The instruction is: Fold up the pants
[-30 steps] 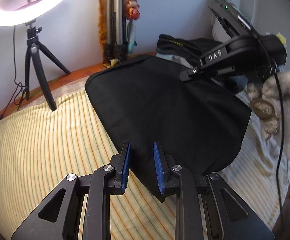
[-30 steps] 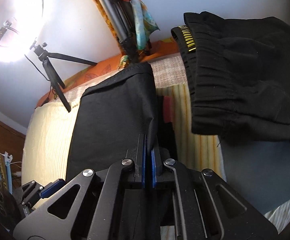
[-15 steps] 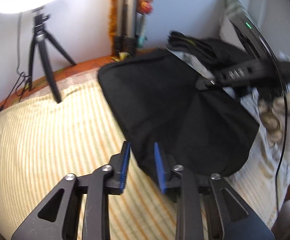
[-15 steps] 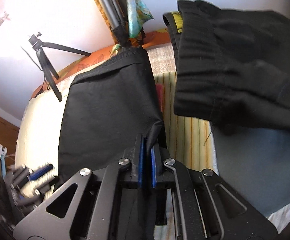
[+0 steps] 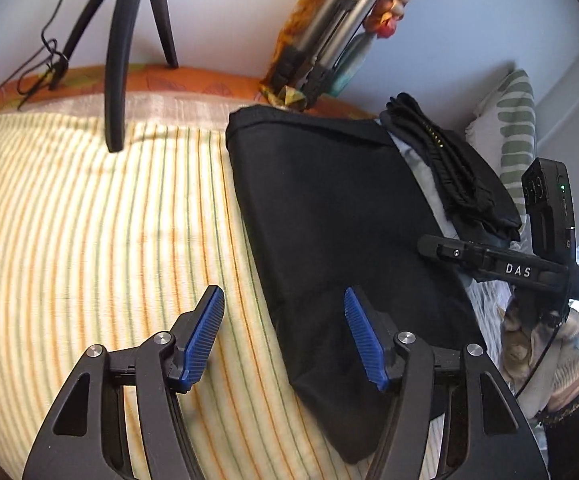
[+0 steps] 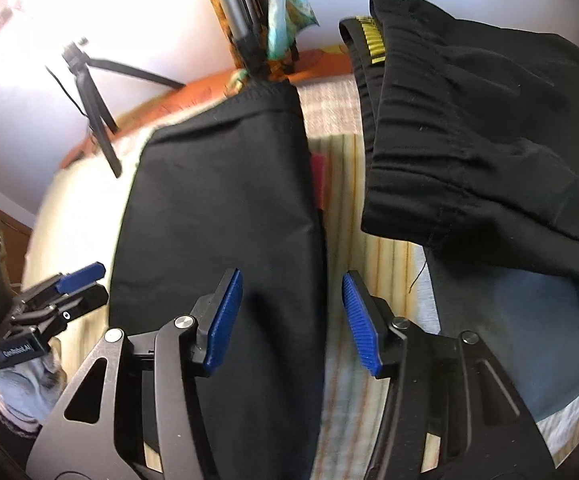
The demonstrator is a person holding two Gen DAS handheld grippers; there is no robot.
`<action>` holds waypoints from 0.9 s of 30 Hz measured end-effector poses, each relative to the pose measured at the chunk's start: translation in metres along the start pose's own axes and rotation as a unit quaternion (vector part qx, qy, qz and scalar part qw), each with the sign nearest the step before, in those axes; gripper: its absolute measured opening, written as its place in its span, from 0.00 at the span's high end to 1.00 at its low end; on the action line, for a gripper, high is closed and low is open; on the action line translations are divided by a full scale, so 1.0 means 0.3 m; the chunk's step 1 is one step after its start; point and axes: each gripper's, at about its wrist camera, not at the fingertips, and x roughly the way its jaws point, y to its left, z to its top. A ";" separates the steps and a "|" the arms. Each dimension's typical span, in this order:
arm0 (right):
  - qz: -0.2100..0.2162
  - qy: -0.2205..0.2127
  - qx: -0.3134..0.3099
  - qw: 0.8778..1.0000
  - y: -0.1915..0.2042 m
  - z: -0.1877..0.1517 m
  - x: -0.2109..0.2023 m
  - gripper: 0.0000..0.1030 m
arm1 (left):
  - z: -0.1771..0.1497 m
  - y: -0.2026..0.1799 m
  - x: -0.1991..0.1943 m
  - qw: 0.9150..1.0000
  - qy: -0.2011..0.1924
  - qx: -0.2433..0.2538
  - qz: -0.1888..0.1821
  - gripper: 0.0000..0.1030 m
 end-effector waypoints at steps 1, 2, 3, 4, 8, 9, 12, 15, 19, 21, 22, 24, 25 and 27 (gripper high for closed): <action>-0.001 0.004 0.000 1.000 0.001 0.002 0.012 0.48 | 0.001 -0.002 0.013 1.000 0.004 -0.004 -0.005 0.40; 0.002 0.008 0.004 1.000 -0.005 0.003 0.023 0.48 | 0.003 -0.003 0.025 1.000 0.007 -0.008 -0.008 0.40; 0.006 0.014 0.010 1.000 -0.014 0.005 0.037 0.47 | 0.007 -0.003 0.034 1.000 0.009 -0.010 -0.009 0.40; 0.011 0.018 0.015 1.000 -0.021 0.007 0.045 0.46 | 0.011 -0.004 0.046 1.000 0.011 -0.012 -0.009 0.40; 0.043 0.025 0.019 0.999 -0.034 0.007 0.075 0.41 | 0.028 -0.007 0.067 1.000 0.005 -0.020 -0.017 0.40; 0.048 0.024 0.017 0.998 -0.032 0.007 0.080 0.39 | 0.032 -0.002 0.071 0.999 0.004 -0.024 -0.020 0.40; 0.051 0.022 -0.009 0.998 0.000 0.003 0.093 0.28 | 0.041 0.005 0.080 0.999 -0.003 -0.034 -0.031 0.40; 0.054 0.020 -0.031 0.998 0.032 -0.001 0.101 0.38 | 0.043 -0.007 0.086 0.999 -0.008 -0.025 -0.029 0.41; 0.075 0.017 -0.014 0.997 0.019 0.000 0.096 0.55 | 0.051 -0.029 0.107 1.000 -0.010 -0.012 -0.025 0.46; 0.093 0.011 0.008 0.996 -0.016 -0.003 0.086 0.66 | 0.052 -0.032 0.115 1.000 -0.012 -0.009 -0.014 0.60; 0.100 0.010 0.015 0.995 -0.031 -0.005 0.078 0.71 | 0.051 -0.029 0.116 1.000 -0.014 -0.010 -0.013 0.63; 0.105 0.008 0.022 0.994 -0.042 -0.010 0.073 0.74 | 0.051 -0.023 0.119 1.000 -0.018 -0.015 -0.008 0.74; 0.099 0.006 0.018 0.995 -0.039 -0.012 0.071 0.75 | 0.050 -0.022 0.117 1.000 -0.019 -0.015 -0.006 0.75; 0.081 0.001 0.011 0.997 -0.013 -0.015 0.062 0.78 | 0.048 -0.029 0.105 1.000 -0.027 -0.012 -0.001 0.82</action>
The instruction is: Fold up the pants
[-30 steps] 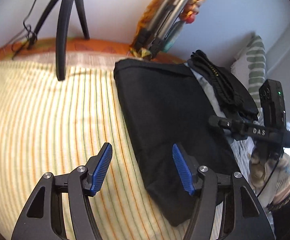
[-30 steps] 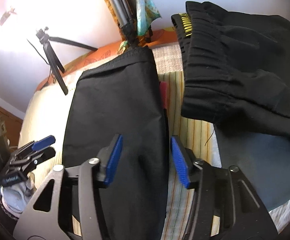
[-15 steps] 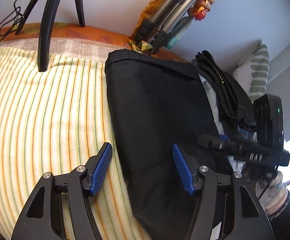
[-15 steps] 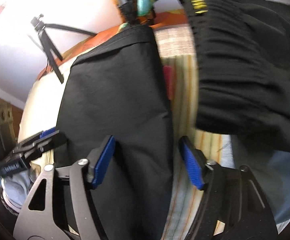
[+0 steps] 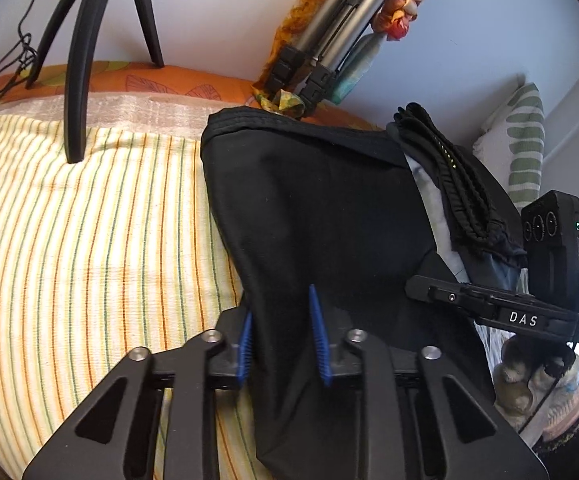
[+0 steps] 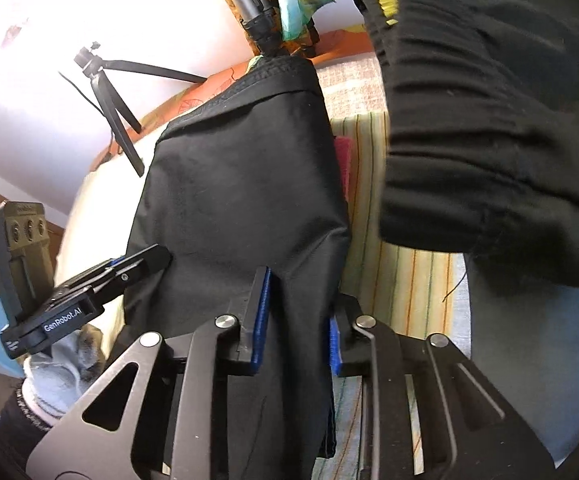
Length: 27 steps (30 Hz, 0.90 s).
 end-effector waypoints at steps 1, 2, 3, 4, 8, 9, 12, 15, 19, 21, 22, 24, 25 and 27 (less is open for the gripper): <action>-0.006 -0.003 -0.002 1.000 0.012 -0.002 -0.007 0.81 | -0.001 -0.006 -0.007 1.000 -0.003 0.005 0.002 0.83; -0.009 -0.008 -0.005 1.000 0.027 -0.003 -0.018 0.85 | -0.001 -0.016 -0.017 1.000 -0.008 0.013 0.007 0.86; -0.007 -0.015 -0.006 1.000 0.036 -0.001 -0.033 0.86 | 0.000 -0.026 -0.028 1.000 -0.013 0.020 0.009 0.89; -0.002 -0.019 -0.004 1.000 0.039 0.001 -0.041 0.88 | 0.000 -0.033 -0.036 1.000 -0.015 0.025 0.010 0.90; -0.001 -0.028 -0.011 1.000 0.064 -0.019 -0.096 0.89 | 0.005 -0.063 -0.076 0.999 -0.024 0.044 0.016 0.93; 0.000 -0.030 -0.014 0.999 0.073 -0.022 -0.108 0.89 | 0.005 -0.066 -0.087 0.999 -0.025 0.046 0.015 0.93; 0.016 -0.038 -0.005 0.999 0.087 -0.033 -0.148 0.90 | 0.002 -0.065 -0.126 0.999 -0.027 0.041 0.008 0.93; 0.030 -0.045 -0.007 0.998 0.092 -0.060 -0.216 0.94 | 0.001 -0.076 -0.165 0.999 -0.030 0.044 -0.002 0.93; 0.044 -0.061 -0.017 0.997 0.143 -0.085 -0.295 0.94 | -0.002 -0.127 -0.207 0.996 -0.038 0.078 0.004 0.94; 0.036 -0.064 -0.024 0.997 0.147 -0.092 -0.314 0.94 | -0.004 -0.141 -0.213 0.995 -0.038 0.088 0.003 0.93; 0.031 -0.062 -0.022 0.997 0.140 -0.093 -0.313 0.94 | -0.006 -0.138 -0.208 0.996 -0.033 0.086 0.002 0.93; 0.034 -0.051 -0.015 0.998 0.117 -0.096 -0.288 0.94 | -0.019 -0.131 -0.190 0.996 -0.024 0.090 0.010 0.93; 0.032 -0.046 -0.010 0.998 0.102 -0.101 -0.266 0.92 | -0.026 -0.126 -0.174 0.995 -0.019 0.092 0.016 0.93; 0.020 -0.036 -0.008 0.999 0.076 -0.110 -0.228 0.88 | -0.031 -0.104 -0.143 0.996 -0.007 0.087 0.026 0.93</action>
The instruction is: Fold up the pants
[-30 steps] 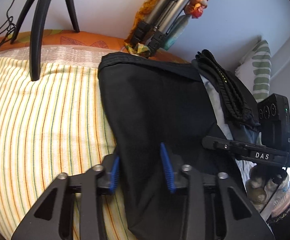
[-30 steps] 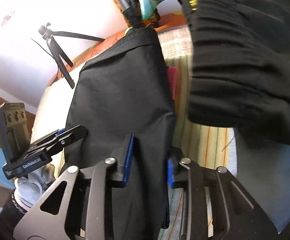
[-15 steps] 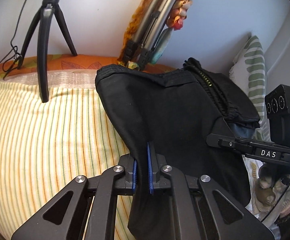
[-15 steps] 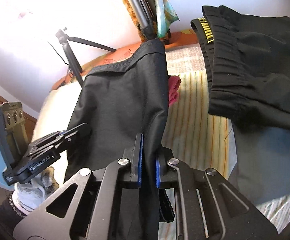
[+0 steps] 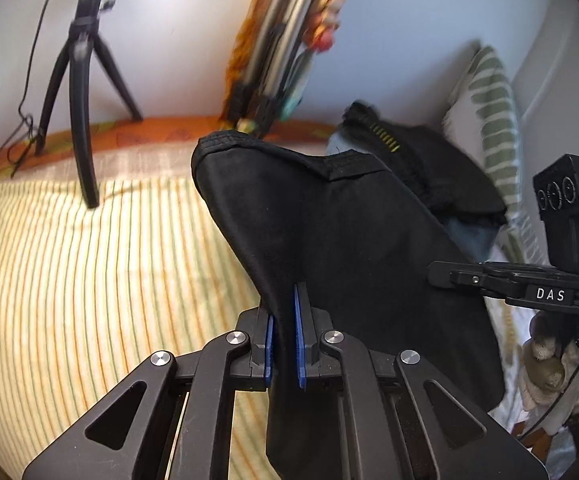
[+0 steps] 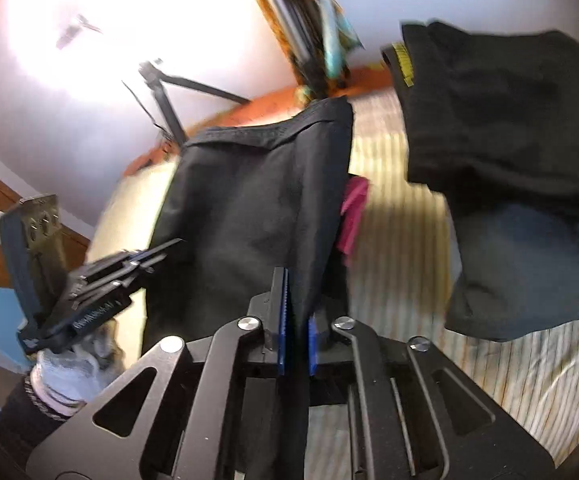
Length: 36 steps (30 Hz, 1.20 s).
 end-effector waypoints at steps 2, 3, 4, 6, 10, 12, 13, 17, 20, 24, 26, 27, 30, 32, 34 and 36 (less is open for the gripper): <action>-0.015 0.015 0.007 1.000 -0.035 -0.012 0.046 0.78 | -0.004 0.031 0.032 1.000 0.012 -0.011 0.007 0.93; -0.020 0.022 0.009 1.000 -0.049 -0.013 0.067 0.73 | -0.005 0.042 0.038 1.000 0.014 -0.016 0.007 0.93; -0.020 0.026 0.008 0.999 -0.058 -0.012 0.080 0.60 | -0.007 0.055 0.046 1.000 0.015 -0.022 0.006 0.93; -0.010 0.033 0.005 0.999 -0.076 -0.022 0.101 0.44 | -0.013 0.066 0.058 1.000 0.018 -0.025 0.002 0.92; 0.029 0.040 0.015 0.999 -0.113 -0.028 0.151 0.44 | -0.029 0.083 0.070 0.999 0.024 -0.035 0.003 0.78; 0.054 0.032 0.026 0.998 -0.121 -0.036 0.162 0.41 | -0.036 0.106 0.077 0.998 0.035 -0.060 -0.004 0.46; 0.063 0.029 0.027 0.997 -0.121 -0.045 0.157 0.41 | -0.042 0.118 0.083 0.996 0.041 -0.073 -0.008 0.44; 0.089 0.029 0.034 0.995 -0.130 -0.056 0.165 0.66 | -0.065 0.114 0.079 0.997 0.028 -0.074 -0.015 0.47; 0.093 0.034 0.042 0.994 -0.105 -0.064 0.193 0.76 | -0.074 0.089 0.088 0.997 0.027 -0.064 -0.016 0.74; 0.073 0.017 0.033 0.997 -0.051 -0.058 0.167 0.85 | -0.065 0.061 0.062 0.999 0.011 -0.052 -0.005 0.88; 0.071 0.008 0.030 0.997 -0.029 -0.053 0.140 0.88 | -0.056 0.049 0.042 0.999 0.005 -0.044 -0.004 0.90; 0.069 0.005 0.027 0.997 -0.016 -0.050 0.132 0.88 | -0.052 0.036 0.027 0.999 0.001 -0.035 -0.001 0.91; 0.063 -0.008 0.012 0.998 0.010 -0.045 0.079 0.91 | -0.042 0.010 -0.010 1.000 -0.012 -0.022 0.005 0.92; 0.061 -0.018 0.005 0.998 0.023 -0.039 0.041 0.91 | -0.032 -0.001 -0.035 0.999 -0.023 -0.023 -0.002 0.92; 0.064 -0.029 0.001 0.998 0.033 -0.034 0.004 0.91 | -0.015 -0.020 -0.069 0.999 -0.036 -0.020 -0.008 0.92; 0.063 -0.041 -0.004 0.997 0.037 -0.024 -0.046 0.91 | 0.006 -0.052 -0.100 0.999 -0.051 -0.008 -0.010 0.92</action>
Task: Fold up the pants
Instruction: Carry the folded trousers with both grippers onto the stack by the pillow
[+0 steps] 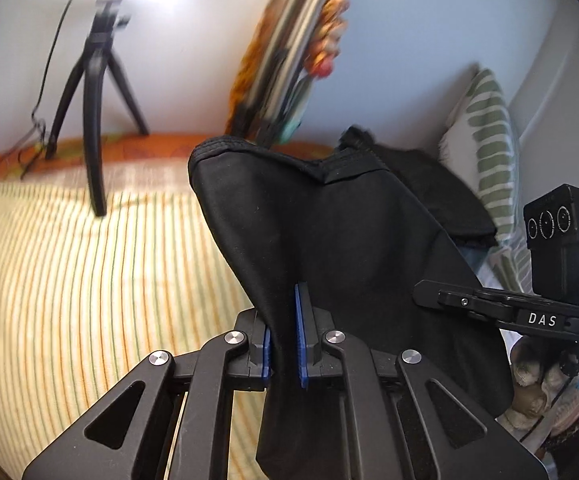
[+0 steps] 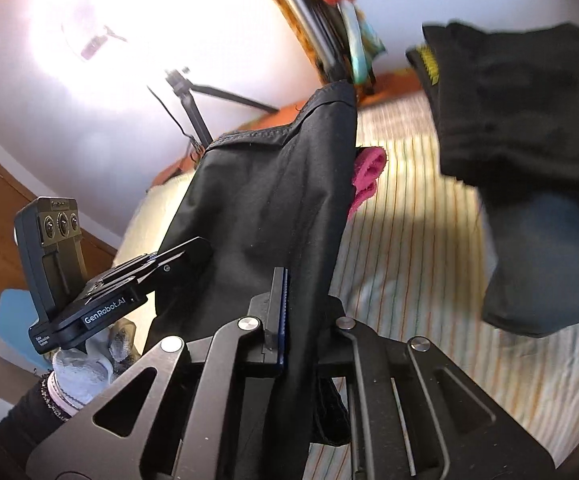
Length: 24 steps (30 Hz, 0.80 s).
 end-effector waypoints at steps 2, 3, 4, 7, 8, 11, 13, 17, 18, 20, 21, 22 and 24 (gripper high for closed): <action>-0.004 -0.011 -0.011 1.000 0.012 0.013 -0.048 0.91 | 0.026 -0.031 -0.021 1.000 -0.012 0.009 -0.004 0.92; -0.006 -0.017 -0.016 1.000 0.017 0.023 -0.075 0.91 | 0.043 -0.051 -0.028 1.000 -0.019 0.017 -0.007 0.92; -0.007 -0.023 -0.018 1.000 0.017 0.033 -0.099 0.91 | 0.056 -0.065 -0.031 0.999 -0.023 0.022 -0.009 0.92; -0.012 -0.040 -0.020 0.999 0.003 0.066 -0.176 0.91 | 0.113 -0.127 -0.024 0.999 -0.034 0.036 -0.022 0.92; -0.016 -0.046 -0.022 0.999 -0.003 0.078 -0.201 0.91 | 0.130 -0.152 -0.015 0.998 -0.036 0.042 -0.025 0.92; -0.032 -0.061 -0.025 0.997 -0.030 0.116 -0.269 0.91 | 0.181 -0.223 0.020 0.997 -0.041 0.059 -0.032 0.92; -0.043 -0.071 -0.025 0.996 -0.055 0.141 -0.315 0.91 | 0.218 -0.271 0.048 0.996 -0.044 0.066 -0.039 0.92; -0.073 -0.093 -0.025 0.993 -0.118 0.209 -0.409 0.91 | 0.291 -0.369 0.114 0.994 -0.052 0.084 -0.051 0.92; -0.079 -0.097 -0.024 0.992 -0.132 0.228 -0.428 0.91 | 0.303 -0.386 0.128 0.993 -0.052 0.086 -0.054 0.93; -0.094 -0.107 -0.024 0.990 -0.167 0.268 -0.467 0.91 | 0.339 -0.433 0.174 0.993 -0.053 0.088 -0.063 0.92; -0.101 -0.111 -0.023 0.988 -0.187 0.285 -0.484 0.91 | 0.355 -0.456 0.199 0.992 -0.053 0.089 -0.065 0.92; -0.107 -0.115 -0.020 0.987 -0.211 0.305 -0.501 0.91 | 0.366 -0.473 0.218 0.992 -0.053 0.089 -0.068 0.92; -0.122 -0.120 -0.019 0.985 -0.248 0.336 -0.521 0.91 | 0.391 -0.515 0.266 0.992 -0.050 0.096 -0.070 0.92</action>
